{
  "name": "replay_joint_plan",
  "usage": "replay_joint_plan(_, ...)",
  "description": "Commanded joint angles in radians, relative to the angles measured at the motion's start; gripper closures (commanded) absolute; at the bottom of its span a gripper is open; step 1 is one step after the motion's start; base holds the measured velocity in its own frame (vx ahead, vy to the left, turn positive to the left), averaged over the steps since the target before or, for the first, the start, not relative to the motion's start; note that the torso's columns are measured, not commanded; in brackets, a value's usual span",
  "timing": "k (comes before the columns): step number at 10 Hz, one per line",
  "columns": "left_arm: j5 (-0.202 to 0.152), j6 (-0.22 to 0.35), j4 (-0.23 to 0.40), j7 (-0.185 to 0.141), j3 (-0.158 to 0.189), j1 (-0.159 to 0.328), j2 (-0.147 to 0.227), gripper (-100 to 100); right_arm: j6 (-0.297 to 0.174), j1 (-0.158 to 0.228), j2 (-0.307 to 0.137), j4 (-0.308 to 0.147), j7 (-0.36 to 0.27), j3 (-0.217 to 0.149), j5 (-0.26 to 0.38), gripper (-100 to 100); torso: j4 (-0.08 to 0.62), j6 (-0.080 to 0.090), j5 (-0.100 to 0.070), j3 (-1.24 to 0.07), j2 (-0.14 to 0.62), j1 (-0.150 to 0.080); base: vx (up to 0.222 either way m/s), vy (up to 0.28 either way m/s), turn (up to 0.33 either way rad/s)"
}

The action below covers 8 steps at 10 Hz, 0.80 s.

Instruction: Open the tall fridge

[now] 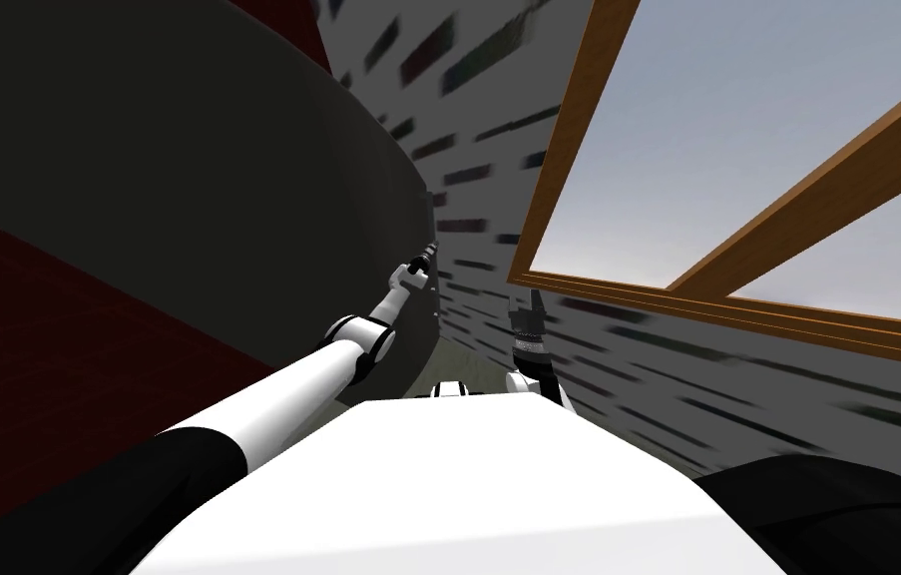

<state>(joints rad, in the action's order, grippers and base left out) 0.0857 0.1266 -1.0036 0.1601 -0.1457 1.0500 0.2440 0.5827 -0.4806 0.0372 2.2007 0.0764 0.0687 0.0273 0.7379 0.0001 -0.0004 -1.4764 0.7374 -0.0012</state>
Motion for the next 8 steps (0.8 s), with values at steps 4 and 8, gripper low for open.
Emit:
replay_joint_plan(4, 0.009, 0.092, 0.183, -0.004, -0.025, 0.115, 0.008, -100, 0.0, 0.0, 0.0, 0.0, 0.0, 0.0, 0.0, 0, 0.0, 0.0, 0.0, 0.0, 0.001, 0.001, 0.03, -0.025, -0.03)
replay_joint_plan(8, 0.015, 0.167, 0.325, -0.009, -0.048, 0.203, 0.033, -100, 0.0, 0.0, 0.0, 0.0, 0.0, 0.0, 0.0, 0, 0.0, 0.0, 0.001, 0.0, 0.001, 0.002, 0.046, -0.038, -0.037)
